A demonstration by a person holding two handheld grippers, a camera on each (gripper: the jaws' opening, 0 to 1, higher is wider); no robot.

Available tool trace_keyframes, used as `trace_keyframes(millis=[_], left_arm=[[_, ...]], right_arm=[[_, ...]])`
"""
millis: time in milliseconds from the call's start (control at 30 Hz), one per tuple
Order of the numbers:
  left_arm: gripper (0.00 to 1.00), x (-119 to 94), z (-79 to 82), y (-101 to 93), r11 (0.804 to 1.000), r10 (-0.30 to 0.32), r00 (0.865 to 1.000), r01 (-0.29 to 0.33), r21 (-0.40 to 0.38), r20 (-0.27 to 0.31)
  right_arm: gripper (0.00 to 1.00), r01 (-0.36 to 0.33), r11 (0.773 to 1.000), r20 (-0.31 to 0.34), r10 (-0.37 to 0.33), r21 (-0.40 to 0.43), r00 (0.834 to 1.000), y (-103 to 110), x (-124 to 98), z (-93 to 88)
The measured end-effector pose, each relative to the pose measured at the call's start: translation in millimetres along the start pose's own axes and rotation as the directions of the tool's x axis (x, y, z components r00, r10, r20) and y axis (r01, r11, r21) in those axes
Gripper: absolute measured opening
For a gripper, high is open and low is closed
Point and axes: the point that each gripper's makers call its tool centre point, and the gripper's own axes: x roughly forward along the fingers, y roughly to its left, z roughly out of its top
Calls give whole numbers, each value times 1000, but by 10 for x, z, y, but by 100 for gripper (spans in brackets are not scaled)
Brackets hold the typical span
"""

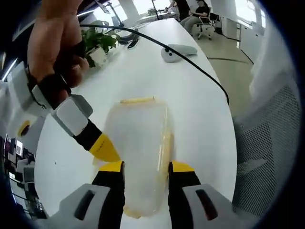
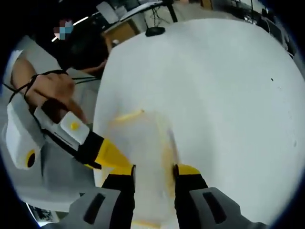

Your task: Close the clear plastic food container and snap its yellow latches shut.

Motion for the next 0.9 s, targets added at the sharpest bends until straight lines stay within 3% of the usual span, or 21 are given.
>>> trace_keyframes(millis=[467, 900], left_arm=[[36, 42, 49, -14, 1000, 20, 1000, -20, 18, 2], [37, 40, 75, -40, 999, 26, 1000, -27, 22, 3]], right_arm=[[33, -18, 1000, 32, 17, 23, 999, -10, 5, -48], [33, 39, 998, 40, -40, 40, 998, 3, -7, -31]])
